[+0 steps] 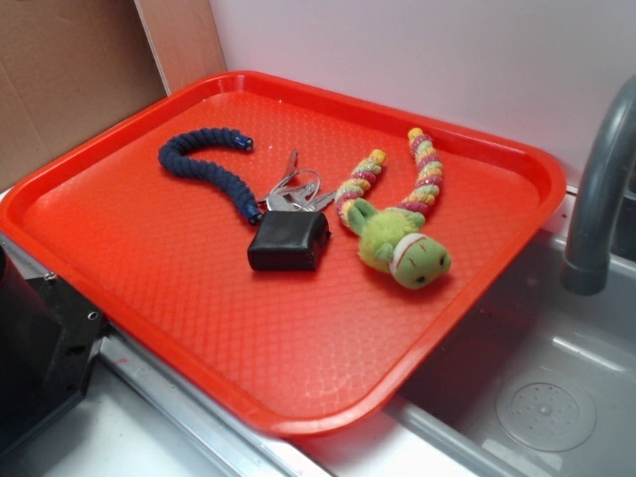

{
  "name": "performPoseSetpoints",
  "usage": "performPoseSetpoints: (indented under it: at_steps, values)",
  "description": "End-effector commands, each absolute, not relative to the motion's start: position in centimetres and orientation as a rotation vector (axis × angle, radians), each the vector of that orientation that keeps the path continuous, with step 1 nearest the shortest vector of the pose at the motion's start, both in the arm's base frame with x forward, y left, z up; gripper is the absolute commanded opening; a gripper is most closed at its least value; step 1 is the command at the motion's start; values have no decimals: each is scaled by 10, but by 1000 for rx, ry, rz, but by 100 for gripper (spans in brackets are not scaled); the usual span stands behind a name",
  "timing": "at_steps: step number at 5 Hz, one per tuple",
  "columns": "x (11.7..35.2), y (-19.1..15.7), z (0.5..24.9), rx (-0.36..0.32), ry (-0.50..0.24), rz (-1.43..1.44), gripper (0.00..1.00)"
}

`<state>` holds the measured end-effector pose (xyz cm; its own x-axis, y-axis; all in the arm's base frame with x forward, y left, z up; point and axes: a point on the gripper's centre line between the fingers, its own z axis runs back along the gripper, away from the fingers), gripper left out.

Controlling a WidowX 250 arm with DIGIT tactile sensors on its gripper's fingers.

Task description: Grab the green animal.

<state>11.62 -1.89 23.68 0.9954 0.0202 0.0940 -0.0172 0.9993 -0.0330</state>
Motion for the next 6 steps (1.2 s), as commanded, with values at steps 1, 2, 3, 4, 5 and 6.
performPoseSetpoints:
  at_steps: [1, 2, 3, 4, 5, 6]
  values:
    - [116, -19, 237, -32, -94, 19, 100]
    - [162, -41, 209, -36, -116, -232, 100]
    - [188, -66, 190, -80, -140, -480, 100]
    - [209, -103, 162, -158, -185, -721, 100]
    - [226, -150, 132, -81, -183, -850, 100]
    - [227, -182, 107, -48, -165, -978, 100]
